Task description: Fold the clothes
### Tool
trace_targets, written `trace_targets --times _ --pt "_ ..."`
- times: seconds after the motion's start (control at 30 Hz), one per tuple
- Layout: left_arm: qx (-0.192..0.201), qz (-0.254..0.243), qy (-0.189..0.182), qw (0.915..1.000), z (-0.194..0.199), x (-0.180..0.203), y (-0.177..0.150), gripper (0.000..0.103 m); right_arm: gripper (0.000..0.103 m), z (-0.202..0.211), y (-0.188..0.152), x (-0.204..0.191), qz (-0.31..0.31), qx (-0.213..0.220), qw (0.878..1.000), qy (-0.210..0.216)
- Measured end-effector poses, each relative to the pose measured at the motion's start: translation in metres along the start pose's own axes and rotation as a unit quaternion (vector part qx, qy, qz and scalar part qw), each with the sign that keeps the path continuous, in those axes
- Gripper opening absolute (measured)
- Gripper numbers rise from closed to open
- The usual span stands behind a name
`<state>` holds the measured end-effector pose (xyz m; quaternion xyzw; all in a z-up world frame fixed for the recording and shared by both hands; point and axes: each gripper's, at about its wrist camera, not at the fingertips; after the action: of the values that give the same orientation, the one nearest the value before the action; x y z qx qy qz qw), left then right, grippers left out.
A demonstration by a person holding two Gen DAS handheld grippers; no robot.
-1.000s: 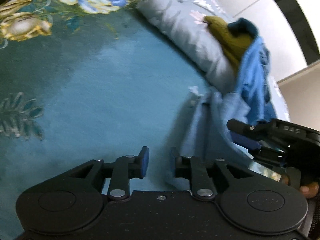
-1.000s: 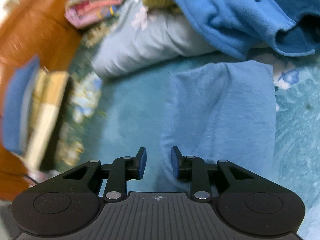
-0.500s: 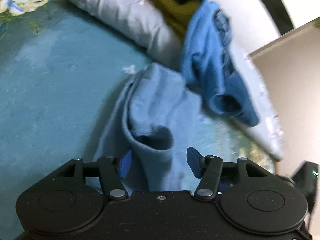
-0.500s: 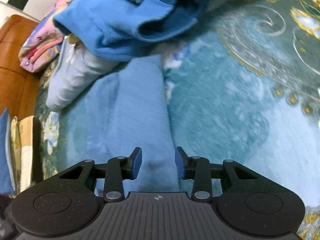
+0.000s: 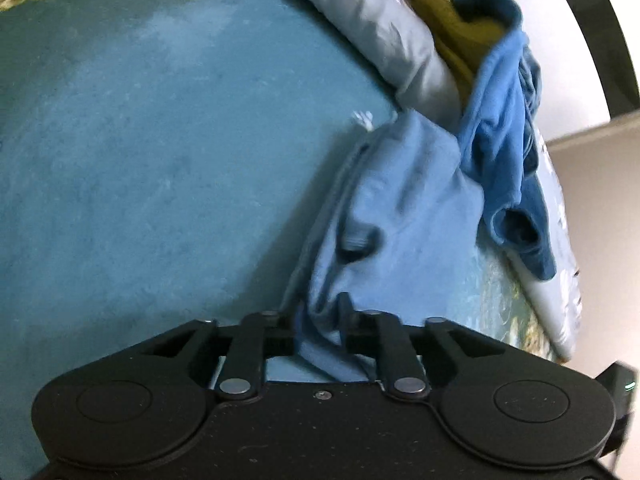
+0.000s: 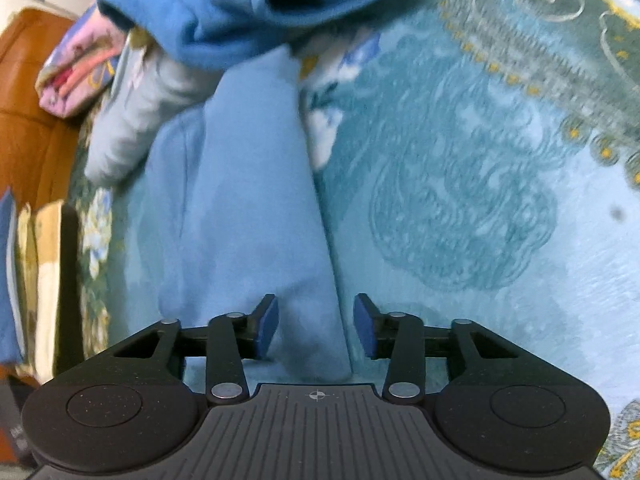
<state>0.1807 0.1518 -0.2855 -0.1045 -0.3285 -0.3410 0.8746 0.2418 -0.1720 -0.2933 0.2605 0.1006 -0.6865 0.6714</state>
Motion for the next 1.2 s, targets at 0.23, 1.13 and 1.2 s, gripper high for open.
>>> trace_targets --times 0.23,1.13,1.2 --pt "0.015 -0.052 0.004 0.9985 0.009 0.006 0.015 0.055 0.051 -0.017 -0.014 0.005 -0.024 -0.009 0.999 0.028" --pt "0.003 -0.116 -0.010 0.9932 -0.021 0.077 0.004 0.059 0.007 0.063 0.080 0.123 0.088 -0.024 0.992 -0.087" --pt "-0.017 -0.141 -0.014 0.9897 -0.038 0.090 0.006 0.063 0.007 0.060 0.078 0.126 0.091 -0.022 0.992 -0.085"
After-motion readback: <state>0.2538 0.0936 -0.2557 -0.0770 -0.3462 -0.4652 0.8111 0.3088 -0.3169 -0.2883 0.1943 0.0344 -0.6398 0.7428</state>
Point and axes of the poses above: each gripper's, at about its wrist camera, not at the fingertips, and z roughly against the way its jaws point, x to its right, y to its top, and after that the axes turned 13 degrees about z, right-handed
